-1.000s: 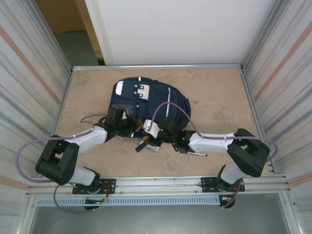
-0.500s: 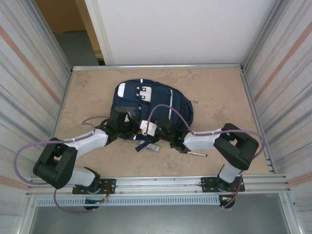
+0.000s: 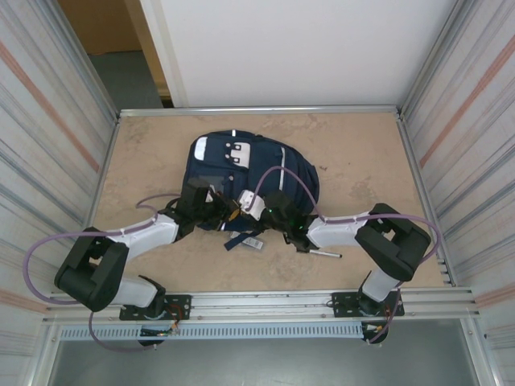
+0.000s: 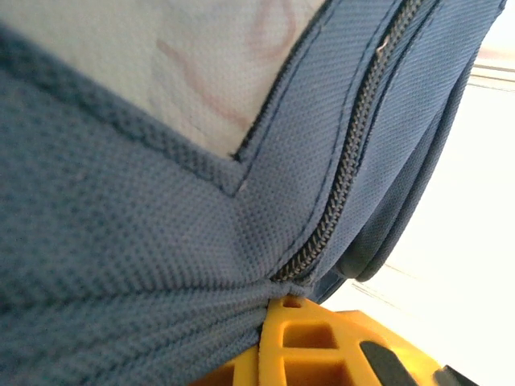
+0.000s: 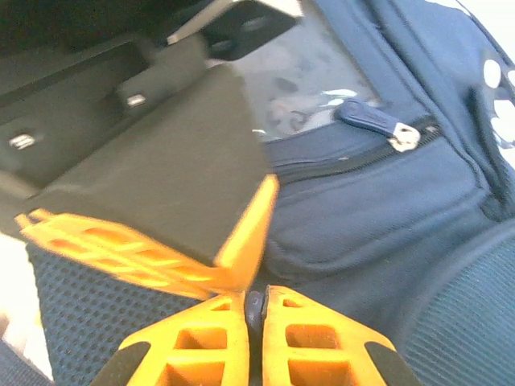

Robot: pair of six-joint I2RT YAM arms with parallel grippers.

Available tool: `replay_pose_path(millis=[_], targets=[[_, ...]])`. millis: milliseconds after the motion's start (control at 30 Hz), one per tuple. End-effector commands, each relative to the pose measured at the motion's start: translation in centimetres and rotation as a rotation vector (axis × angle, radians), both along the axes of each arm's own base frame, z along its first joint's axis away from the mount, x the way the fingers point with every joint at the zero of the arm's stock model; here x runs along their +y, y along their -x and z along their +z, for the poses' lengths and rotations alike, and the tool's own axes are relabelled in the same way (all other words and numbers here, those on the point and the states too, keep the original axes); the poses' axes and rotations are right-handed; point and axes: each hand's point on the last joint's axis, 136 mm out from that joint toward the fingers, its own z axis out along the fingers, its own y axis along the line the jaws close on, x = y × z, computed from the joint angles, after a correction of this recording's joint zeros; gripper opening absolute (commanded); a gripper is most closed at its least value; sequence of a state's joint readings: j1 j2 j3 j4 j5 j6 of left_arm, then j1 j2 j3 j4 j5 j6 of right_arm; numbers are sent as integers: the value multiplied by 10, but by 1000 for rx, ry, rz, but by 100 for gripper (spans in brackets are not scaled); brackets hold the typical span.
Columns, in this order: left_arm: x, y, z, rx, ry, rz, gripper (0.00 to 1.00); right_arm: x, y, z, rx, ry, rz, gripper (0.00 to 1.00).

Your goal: Pack the student bag

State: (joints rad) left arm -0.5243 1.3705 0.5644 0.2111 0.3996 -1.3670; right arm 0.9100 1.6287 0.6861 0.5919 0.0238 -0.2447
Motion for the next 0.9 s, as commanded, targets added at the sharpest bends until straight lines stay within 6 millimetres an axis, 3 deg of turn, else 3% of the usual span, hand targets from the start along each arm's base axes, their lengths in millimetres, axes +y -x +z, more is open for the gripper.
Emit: replay_pose_path(millis=[0, 167, 300, 367, 500, 633, 867], targets=[[1, 7, 1, 4, 21, -3, 0, -26, -24, 19, 154, -196, -200, 0], [12, 4, -5, 9, 17, 76, 0, -58, -31, -6, 491, -363, -475, 0], [23, -1, -11, 20, -23, 135, 0, -80, -25, -35, 718, -460, -778, 0], [28, -3, -13, 23, -28, 171, 0, -81, -17, -40, 762, -540, -857, 0], [36, -8, -11, 12, -17, 198, 0, -97, -13, -30, 677, -551, -980, 0], [51, -14, -9, 16, -31, 234, 0, -128, -18, -15, 548, -498, -1047, 0], [81, -25, -5, 23, -143, 233, 0, -178, -33, -15, 418, -433, -1096, 0]])
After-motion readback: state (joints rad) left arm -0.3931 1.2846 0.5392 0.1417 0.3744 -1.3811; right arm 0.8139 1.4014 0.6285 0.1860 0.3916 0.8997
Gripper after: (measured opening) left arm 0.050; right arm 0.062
